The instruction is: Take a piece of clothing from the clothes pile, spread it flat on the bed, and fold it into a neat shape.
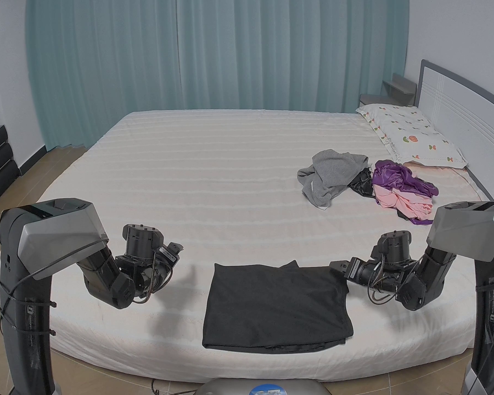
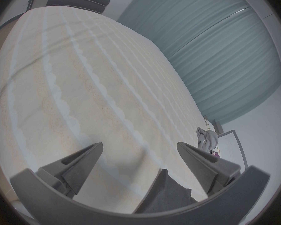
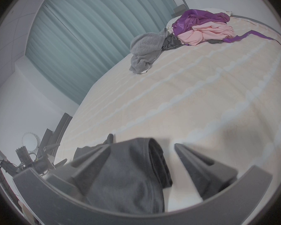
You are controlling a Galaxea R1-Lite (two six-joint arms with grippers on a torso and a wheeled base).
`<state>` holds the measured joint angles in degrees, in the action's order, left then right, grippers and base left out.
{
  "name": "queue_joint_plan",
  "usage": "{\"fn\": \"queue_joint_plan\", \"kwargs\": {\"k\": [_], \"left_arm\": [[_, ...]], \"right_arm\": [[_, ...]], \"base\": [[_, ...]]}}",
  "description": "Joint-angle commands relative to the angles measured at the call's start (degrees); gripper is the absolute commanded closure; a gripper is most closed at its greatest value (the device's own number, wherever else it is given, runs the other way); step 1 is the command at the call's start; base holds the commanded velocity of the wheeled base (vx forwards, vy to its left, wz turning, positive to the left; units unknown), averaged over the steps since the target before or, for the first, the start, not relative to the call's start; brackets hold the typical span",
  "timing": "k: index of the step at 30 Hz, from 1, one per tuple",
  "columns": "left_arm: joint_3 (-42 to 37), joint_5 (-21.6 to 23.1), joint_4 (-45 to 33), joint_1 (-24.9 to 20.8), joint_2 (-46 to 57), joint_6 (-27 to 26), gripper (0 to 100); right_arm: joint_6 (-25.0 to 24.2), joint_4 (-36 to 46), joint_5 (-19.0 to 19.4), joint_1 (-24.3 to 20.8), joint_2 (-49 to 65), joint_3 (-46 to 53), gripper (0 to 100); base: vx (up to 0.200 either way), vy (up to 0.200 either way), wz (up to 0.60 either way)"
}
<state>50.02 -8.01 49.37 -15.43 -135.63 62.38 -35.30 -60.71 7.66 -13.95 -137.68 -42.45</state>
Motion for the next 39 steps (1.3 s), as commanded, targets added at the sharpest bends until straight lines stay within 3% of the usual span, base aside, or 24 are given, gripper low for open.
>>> {"fn": "queue_joint_plan", "kwargs": {"k": [1,27,28,37,39], "left_arm": [[0.0,0.0,0.0,-0.1,-0.1,0.0,0],[0.0,0.0,-0.3,-0.6,-0.1,-0.6,0],[0.0,0.0,-0.3,-0.6,-0.1,-0.6,0],[-0.3,0.0,-0.3,-0.5,0.1,-0.5,0],[-0.7,0.4,-0.5,-0.6,0.4,-0.5,0]], "right_arm": [[0.1,0.5,0.0,0.8,-3.8,-5.0,100],[-0.1,5.5,-0.8,3.6,-5.1,-11.5,100],[-0.1,5.5,-1.0,3.6,-5.1,-11.6,0],[-0.4,5.3,-0.4,4.5,-3.1,-10.0,0],[-1.6,4.2,-0.4,4.5,0.4,-5.1,0]], "base": [[0.000,0.000,0.00],[0.000,0.000,0.00],[0.000,0.000,0.00],[0.000,0.000,0.00],[0.000,0.000,0.00]]}}
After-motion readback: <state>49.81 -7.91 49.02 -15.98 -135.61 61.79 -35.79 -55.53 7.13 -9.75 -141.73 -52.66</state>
